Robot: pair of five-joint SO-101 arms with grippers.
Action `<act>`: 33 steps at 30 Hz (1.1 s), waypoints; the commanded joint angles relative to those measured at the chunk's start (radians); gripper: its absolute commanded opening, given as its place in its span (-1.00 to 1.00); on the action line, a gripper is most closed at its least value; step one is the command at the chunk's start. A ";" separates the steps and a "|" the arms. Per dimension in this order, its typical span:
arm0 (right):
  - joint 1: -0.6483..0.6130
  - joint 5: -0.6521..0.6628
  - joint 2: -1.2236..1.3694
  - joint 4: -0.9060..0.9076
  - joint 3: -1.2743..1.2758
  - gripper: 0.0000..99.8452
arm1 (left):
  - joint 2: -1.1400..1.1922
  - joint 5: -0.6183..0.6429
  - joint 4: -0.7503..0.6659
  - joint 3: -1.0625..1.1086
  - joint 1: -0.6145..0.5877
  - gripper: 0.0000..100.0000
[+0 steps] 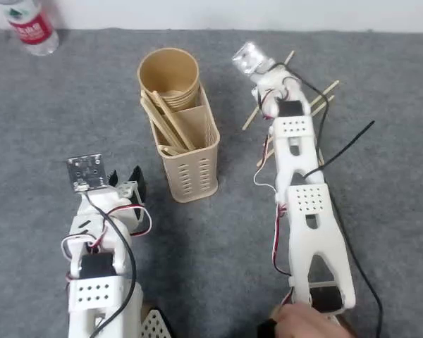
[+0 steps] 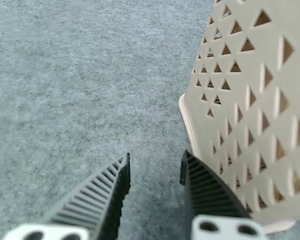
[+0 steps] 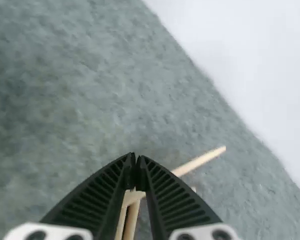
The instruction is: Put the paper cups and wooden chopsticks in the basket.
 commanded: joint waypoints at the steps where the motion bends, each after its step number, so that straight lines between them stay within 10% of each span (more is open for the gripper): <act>1: -0.002 0.023 -0.012 -0.047 -0.012 -0.99 | -0.011 -0.052 -0.005 -0.013 0.044 -0.65; 33: 0.191 0.158 -0.403 1.092 -0.097 -0.98 | -0.011 -0.066 -0.002 -0.013 0.043 -0.65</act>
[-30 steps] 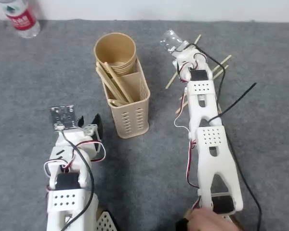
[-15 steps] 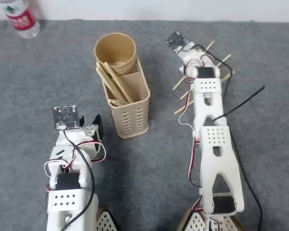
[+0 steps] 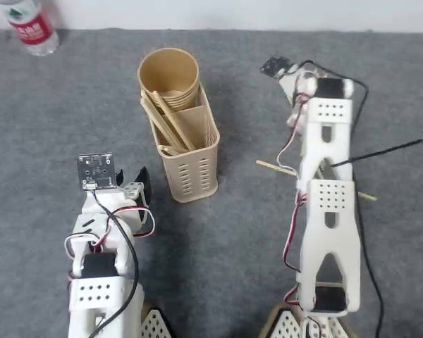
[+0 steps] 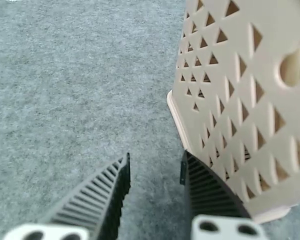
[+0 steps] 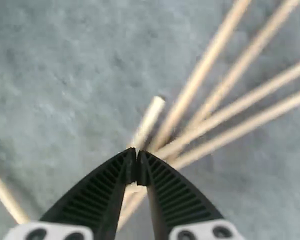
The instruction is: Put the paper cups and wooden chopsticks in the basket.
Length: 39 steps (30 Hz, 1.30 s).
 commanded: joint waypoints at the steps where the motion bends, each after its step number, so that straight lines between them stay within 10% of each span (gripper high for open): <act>1: 0.050 0.005 -0.173 0.035 -0.035 -0.98 | -0.011 -0.009 -0.002 -0.013 0.006 -0.65; 16: 0.033 -0.496 -0.358 -0.010 0.147 -0.65 | -0.011 -0.012 0.000 -0.012 0.006 -0.65; 39: 0.084 -0.578 -0.153 -0.097 0.325 -0.64 | -0.011 -0.012 0.000 -0.012 0.006 -0.65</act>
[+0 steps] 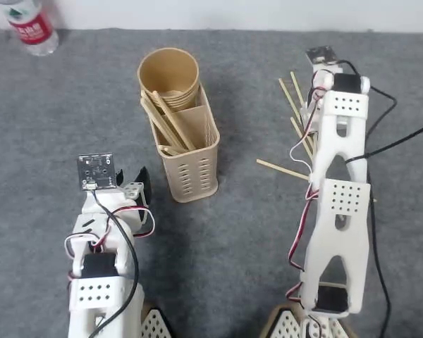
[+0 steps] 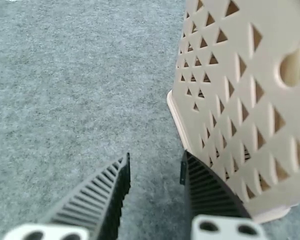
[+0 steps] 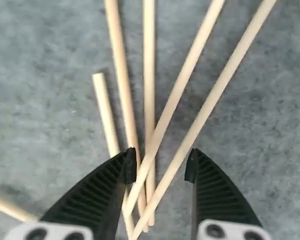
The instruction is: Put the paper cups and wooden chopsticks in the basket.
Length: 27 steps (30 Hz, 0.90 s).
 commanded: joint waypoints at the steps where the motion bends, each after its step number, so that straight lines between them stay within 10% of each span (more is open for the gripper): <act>1: 0.022 -0.006 -0.016 -0.018 -0.005 -0.64 | -0.011 -0.012 0.000 -0.012 0.006 -0.65; 27: 0.027 0.163 0.048 -0.030 -0.006 -0.98 | -0.011 -0.012 0.000 -0.012 0.008 -0.65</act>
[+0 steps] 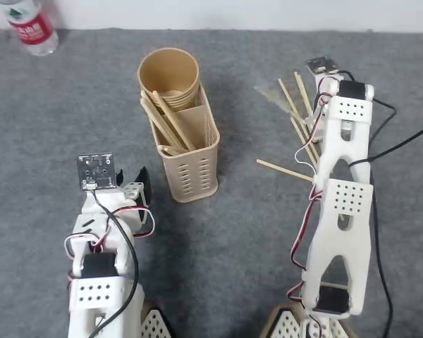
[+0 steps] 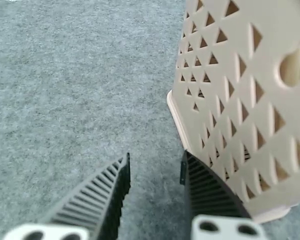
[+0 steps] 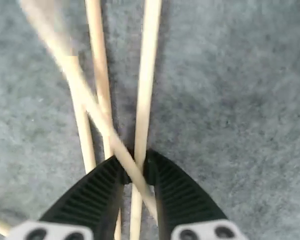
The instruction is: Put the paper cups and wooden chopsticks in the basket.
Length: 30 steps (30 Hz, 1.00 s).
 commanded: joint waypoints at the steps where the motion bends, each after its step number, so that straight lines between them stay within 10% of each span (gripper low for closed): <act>1: -0.002 0.021 -0.008 -0.001 -0.014 -0.98 | -0.011 -0.012 0.000 -0.012 0.008 -0.65; 19: 0.038 0.028 -0.206 0.154 -0.167 -0.99 | -0.011 -0.012 0.000 -0.012 0.008 -0.65; 30: 0.041 0.305 -0.409 0.156 0.107 -0.99 | -0.011 -0.014 0.000 -0.012 0.008 -0.65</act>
